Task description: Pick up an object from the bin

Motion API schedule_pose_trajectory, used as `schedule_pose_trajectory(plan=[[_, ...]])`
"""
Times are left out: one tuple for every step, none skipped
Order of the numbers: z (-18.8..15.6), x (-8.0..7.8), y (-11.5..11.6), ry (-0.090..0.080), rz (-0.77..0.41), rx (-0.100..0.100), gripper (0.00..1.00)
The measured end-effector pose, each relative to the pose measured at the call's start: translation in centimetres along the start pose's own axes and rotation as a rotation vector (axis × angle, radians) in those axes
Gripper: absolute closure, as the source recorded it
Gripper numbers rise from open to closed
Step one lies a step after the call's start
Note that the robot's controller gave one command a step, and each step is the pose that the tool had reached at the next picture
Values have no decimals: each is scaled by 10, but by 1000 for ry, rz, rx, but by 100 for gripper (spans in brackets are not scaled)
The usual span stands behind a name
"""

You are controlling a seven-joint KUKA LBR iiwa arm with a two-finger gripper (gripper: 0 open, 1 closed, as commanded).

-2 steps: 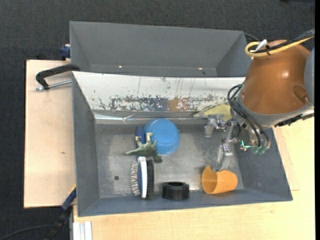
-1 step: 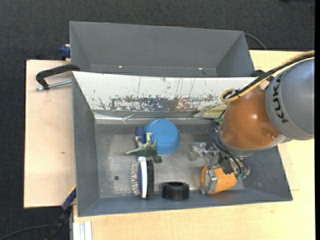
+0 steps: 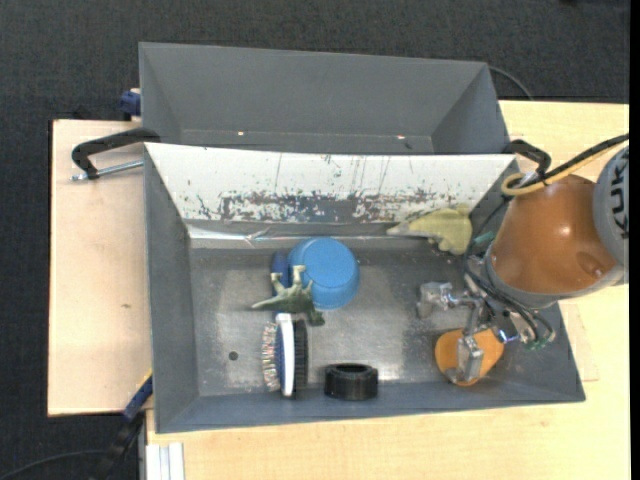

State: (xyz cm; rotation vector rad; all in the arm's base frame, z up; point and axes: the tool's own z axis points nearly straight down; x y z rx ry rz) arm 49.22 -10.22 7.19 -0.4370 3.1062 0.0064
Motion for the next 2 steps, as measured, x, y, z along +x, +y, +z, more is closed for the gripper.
schedule_pose_trajectory(plan=[[1, 0, 0, 2, -4, 2, 100], [-133, -15, -21, -9, -15, 10, 100]])
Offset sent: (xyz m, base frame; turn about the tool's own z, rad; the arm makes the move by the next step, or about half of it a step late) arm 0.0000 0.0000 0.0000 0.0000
